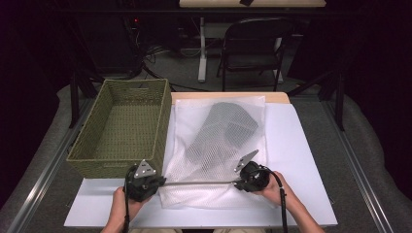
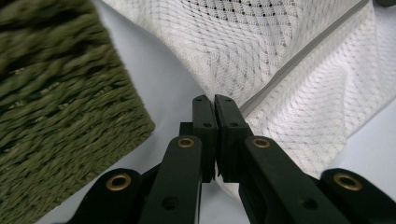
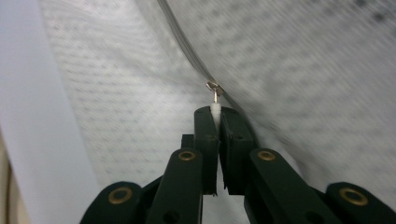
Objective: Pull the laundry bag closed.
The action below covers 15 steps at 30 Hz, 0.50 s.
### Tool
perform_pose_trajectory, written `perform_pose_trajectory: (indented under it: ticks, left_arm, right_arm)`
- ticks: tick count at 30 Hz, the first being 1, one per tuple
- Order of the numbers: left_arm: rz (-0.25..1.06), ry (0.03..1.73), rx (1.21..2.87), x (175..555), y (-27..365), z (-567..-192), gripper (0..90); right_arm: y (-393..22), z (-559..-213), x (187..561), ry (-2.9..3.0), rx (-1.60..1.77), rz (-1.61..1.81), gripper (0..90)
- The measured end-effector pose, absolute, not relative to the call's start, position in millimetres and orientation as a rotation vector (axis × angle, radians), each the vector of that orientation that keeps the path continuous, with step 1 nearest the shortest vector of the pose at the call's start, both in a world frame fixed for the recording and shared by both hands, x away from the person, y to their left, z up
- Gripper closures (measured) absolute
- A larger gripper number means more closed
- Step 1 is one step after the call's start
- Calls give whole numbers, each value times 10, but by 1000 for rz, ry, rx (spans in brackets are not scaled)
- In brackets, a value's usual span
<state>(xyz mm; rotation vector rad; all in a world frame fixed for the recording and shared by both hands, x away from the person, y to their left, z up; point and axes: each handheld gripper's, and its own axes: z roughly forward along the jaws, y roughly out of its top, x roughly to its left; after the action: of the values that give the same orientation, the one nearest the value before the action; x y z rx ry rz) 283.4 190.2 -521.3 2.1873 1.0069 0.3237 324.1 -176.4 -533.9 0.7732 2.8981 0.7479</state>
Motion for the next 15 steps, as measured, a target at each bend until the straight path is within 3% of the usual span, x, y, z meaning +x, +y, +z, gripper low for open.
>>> perform_pose_trajectory:
  ticks: [15]
  left_arm:
    - [304, 999, 2202, 2847, 1951, -5213, 875]
  right_arm:
    - [-1977, -5306, 3255, 2901, 779, 716, 867]
